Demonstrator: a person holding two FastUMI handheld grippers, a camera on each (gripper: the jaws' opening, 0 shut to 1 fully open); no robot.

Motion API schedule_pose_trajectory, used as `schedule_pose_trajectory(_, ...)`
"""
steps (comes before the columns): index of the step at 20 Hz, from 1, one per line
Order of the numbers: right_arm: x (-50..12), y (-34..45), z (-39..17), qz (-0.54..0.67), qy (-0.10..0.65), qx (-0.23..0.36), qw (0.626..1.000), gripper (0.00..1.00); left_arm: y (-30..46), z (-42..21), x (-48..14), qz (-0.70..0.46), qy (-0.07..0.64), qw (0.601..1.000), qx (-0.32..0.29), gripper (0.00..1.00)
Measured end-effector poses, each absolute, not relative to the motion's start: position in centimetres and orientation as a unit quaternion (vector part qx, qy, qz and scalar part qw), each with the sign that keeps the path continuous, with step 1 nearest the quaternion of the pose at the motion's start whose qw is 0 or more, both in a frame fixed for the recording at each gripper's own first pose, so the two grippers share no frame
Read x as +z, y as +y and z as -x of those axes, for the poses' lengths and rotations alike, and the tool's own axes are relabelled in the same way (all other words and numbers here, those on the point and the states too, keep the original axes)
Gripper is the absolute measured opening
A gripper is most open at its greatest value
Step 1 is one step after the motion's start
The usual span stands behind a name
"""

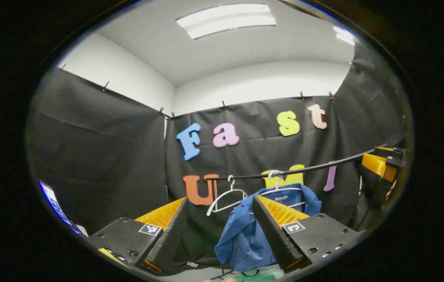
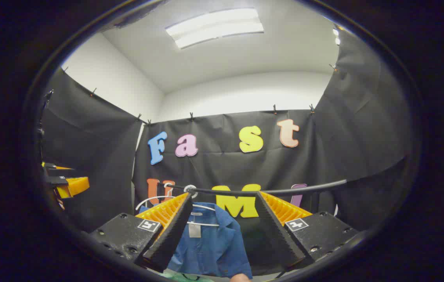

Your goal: Grasp the clothes on the hanger with both hands and then place them into the laundry hamper below.

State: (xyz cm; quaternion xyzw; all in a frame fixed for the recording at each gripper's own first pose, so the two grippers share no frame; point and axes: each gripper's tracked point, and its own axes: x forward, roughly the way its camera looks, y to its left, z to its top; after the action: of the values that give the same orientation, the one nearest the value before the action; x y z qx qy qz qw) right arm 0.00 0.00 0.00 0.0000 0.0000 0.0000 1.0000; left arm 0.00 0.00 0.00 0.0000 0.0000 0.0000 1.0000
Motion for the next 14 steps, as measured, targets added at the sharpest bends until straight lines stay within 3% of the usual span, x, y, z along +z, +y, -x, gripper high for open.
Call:
schedule_pose_trajectory(8,-4.1,3.4,-1.7,0.014,0.055,-0.073,0.996,1.00,0.5,-4.9,-5.5,0.015,0.042,0.995,-0.091,0.96)
schedule_pose_trajectory(14,-4.7,2.1,-2.6,0.054,0.065,-0.087,0.993,1.00,-1.3,-6.5,-6.7,0.027,0.050,0.994,-0.096,0.96)
